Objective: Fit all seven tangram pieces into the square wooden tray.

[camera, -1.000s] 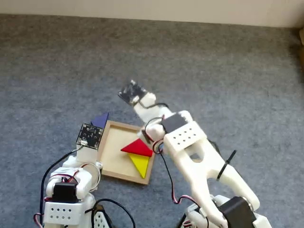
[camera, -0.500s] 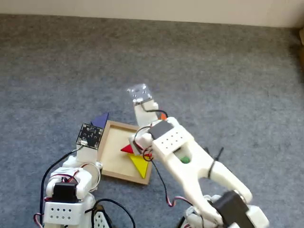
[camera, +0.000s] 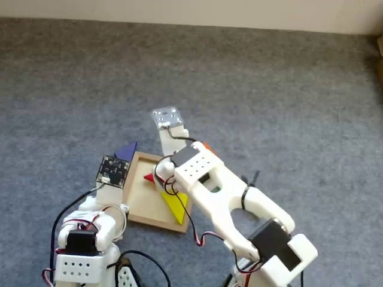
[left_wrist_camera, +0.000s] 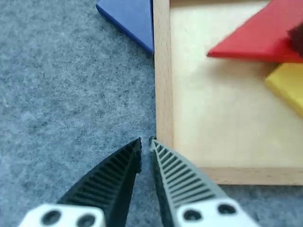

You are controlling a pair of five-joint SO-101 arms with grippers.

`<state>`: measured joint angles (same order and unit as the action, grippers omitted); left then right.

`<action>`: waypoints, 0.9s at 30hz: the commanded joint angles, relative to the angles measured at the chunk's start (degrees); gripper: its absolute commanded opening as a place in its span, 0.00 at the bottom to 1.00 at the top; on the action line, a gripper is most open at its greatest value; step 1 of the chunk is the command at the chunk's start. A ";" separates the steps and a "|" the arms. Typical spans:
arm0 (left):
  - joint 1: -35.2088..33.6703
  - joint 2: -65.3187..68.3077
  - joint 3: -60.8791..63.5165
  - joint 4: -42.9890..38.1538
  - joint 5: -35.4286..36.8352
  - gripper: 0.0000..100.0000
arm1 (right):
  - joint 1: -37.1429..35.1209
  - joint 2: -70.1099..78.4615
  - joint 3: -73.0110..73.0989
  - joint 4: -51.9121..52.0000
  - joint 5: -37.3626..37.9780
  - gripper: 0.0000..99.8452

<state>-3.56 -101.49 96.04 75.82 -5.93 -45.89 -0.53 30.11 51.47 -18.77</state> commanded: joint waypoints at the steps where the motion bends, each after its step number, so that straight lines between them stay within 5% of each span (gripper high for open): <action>1: -0.22 -2.33 1.19 0.00 0.00 0.05 | -0.84 0.40 -1.89 -3.91 -4.57 0.01; 10: -0.22 -2.33 1.19 0.00 0.00 0.05 | -4.26 0.48 -1.54 -13.23 -13.36 0.01; 27: -0.22 -2.33 1.19 0.00 0.00 0.05 | -1.45 -3.12 -1.54 -13.23 -14.24 0.01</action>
<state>-3.56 -101.49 96.04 75.82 -5.93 -48.09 0.35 30.20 38.99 -32.92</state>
